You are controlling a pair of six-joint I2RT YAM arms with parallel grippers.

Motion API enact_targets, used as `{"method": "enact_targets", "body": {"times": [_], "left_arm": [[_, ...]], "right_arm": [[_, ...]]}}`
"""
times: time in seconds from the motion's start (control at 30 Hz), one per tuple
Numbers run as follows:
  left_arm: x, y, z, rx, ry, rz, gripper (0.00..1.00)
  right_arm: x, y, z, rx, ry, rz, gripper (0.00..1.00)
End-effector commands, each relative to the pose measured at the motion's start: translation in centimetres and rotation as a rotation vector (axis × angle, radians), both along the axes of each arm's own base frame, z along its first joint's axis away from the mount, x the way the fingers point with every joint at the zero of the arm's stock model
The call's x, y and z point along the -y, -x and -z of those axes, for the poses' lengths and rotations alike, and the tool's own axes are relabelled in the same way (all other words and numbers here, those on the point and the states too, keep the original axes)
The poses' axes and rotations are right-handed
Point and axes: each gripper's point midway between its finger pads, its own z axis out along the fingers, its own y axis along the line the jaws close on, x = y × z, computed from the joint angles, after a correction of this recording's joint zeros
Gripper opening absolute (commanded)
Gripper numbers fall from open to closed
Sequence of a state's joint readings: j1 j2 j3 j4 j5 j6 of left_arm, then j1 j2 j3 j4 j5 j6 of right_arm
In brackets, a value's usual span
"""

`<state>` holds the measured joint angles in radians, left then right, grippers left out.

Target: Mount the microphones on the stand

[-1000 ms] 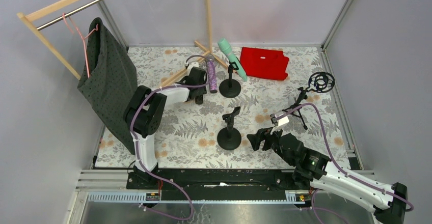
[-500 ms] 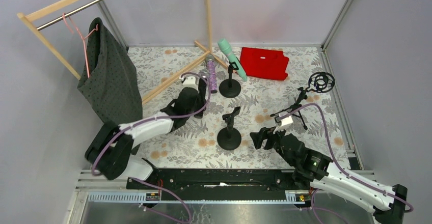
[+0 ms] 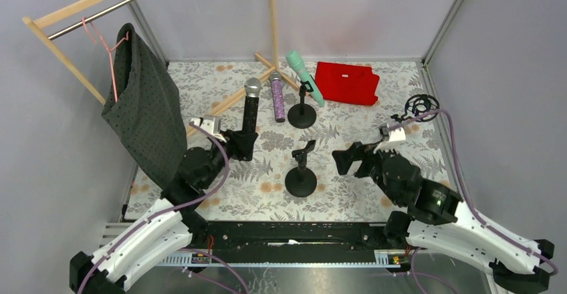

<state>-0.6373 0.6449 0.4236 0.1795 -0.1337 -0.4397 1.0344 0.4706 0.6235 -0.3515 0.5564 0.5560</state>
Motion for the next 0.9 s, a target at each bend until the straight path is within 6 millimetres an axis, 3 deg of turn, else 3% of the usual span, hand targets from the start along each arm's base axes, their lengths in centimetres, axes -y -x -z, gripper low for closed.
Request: {"method": "enact_targets", "body": {"times": [0.0,0.1,0.23,0.47,0.67,0.87], "left_arm": [[1.2,2.1,-4.4,0.153,0.073,0.127,0.0],[1.3,3.1,-6.5,0.21,0.102,0.164,0.0],[1.5,4.0,-8.6,0.266,0.12,0.206,0.0],[2.8,5.9,-11.4,0.328,0.178,0.328,0.0],[4.7,6.6,-13.1,0.345,0.236,0.437,0.0],[6.3,7.5,-14.3,0.367,0.285,0.554,0.0]], "right_arm": [[-0.3,-0.3,-3.2,-0.085,0.138,0.016,1.0],[-2.1,-0.6,-5.5,-0.161,0.247,-0.025,1.0],[-4.9,-1.1,-10.3,-0.13,0.268,-0.129,1.0],[-9.1,-1.8,-16.2,0.118,0.028,-0.253,1.0],[-13.3,-0.9,-18.2,0.282,-0.203,-0.402,0.93],[-16.1,-2.3,-19.2,0.319,-0.258,-0.411,0.89]]}}
